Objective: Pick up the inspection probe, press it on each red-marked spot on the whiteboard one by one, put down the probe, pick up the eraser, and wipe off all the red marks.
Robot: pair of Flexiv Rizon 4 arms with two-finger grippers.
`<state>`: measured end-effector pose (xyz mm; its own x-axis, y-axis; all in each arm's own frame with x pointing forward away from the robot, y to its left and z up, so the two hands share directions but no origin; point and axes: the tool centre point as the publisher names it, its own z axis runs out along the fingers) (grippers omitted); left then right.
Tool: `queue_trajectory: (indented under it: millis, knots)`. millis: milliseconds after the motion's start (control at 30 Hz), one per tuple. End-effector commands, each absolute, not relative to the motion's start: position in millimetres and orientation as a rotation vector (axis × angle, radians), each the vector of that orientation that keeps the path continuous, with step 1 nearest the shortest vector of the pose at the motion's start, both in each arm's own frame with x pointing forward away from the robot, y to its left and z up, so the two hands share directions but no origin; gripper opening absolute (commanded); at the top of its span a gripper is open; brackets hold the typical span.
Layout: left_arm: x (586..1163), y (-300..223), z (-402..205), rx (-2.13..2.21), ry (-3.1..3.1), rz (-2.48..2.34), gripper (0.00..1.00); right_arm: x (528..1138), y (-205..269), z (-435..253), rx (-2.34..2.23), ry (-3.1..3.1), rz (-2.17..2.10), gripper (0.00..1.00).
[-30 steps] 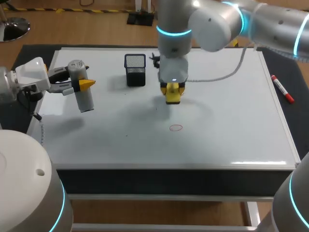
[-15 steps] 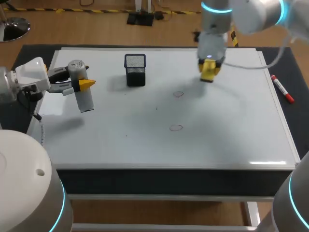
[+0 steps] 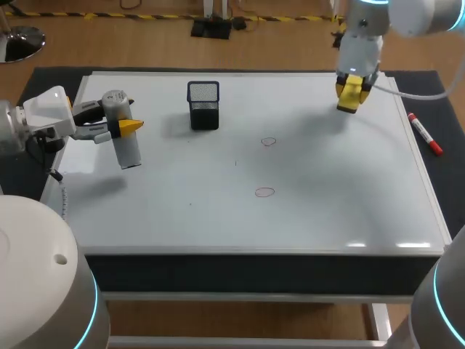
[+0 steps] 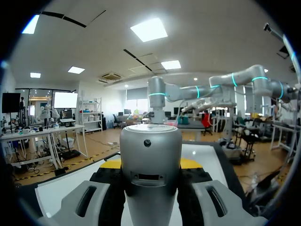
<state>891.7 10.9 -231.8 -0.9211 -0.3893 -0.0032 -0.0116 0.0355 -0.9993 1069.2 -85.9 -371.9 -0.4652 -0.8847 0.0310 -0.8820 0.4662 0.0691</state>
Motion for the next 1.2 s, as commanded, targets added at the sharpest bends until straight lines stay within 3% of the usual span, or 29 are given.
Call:
queue_trajectory:
  millis: [33,800,1200]
  knots:
    - [892,11,-231,-0.410,2.039,-1.965,0.00,1079,-95,-372,1.576,-2.630,-0.070,0.00]
    - [892,11,-231,-0.410,2.039,-1.965,0.00,1079,-95,-372,1.576,-2.630,-0.070,0.00]
    - [868,-56,-228,-0.278,2.112,-1.980,0.00,1079,-95,-372,1.576,-2.630,-0.070,0.00]
